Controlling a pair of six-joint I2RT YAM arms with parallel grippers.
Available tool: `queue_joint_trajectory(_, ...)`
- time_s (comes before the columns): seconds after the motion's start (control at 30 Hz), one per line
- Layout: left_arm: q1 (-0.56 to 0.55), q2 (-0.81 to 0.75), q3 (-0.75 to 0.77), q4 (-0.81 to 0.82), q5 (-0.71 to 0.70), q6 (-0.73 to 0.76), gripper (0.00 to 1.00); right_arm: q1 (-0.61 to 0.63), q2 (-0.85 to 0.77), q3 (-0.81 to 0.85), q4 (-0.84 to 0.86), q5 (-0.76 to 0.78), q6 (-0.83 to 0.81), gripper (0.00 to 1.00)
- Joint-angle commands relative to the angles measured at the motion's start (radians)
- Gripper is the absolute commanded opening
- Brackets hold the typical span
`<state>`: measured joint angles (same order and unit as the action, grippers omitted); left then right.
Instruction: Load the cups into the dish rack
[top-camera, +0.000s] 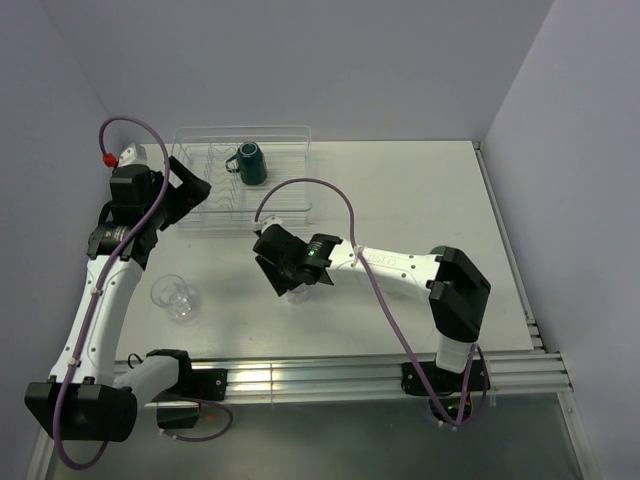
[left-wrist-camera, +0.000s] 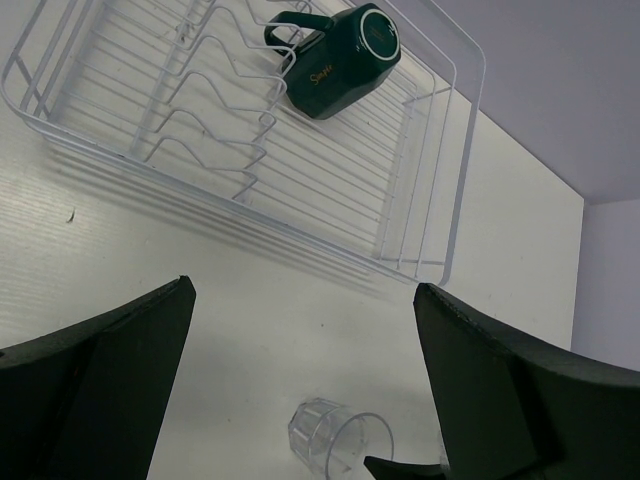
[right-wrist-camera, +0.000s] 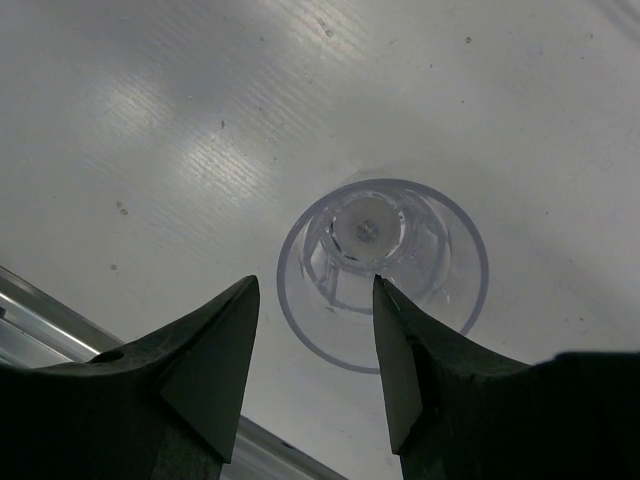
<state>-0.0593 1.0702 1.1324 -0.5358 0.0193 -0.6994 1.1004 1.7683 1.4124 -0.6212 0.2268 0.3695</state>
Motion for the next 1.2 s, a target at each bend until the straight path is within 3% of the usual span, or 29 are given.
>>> queue_joint_trajectory(0.0,0.007,-0.007,-0.005,0.037,0.016,0.014,0.99,0.013,0.025,0.026,0.024,-0.006,0.008,0.57)
queue_joint_trajectory(0.4,0.007,-0.003,-0.020,0.045,0.027,0.011,0.99,0.012,0.111,0.043,0.043,-0.029,0.000,0.48)
queue_joint_trajectory(0.5,0.007,0.000,-0.020,0.043,0.028,0.009,0.99,0.012,0.118,0.045,0.043,-0.032,-0.003,0.38)
queue_joint_trajectory(0.63,0.007,0.002,-0.022,0.051,0.054,-0.006,0.99,0.010,0.096,0.039,0.041,-0.021,-0.007,0.00)
queue_joint_trajectory(0.8,0.007,0.001,-0.046,0.106,0.143,-0.040,0.99,-0.043,-0.034,0.054,0.043,-0.075,-0.027,0.00)
queue_joint_trajectory(0.97,0.007,0.002,-0.101,0.264,0.332,-0.121,0.99,-0.230,-0.190,0.072,0.118,-0.311,-0.009,0.00)
queue_joint_trajectory(1.17,0.004,0.065,-0.117,0.529,0.519,-0.244,0.99,-0.514,-0.286,0.082,0.333,-0.751,0.161,0.00)
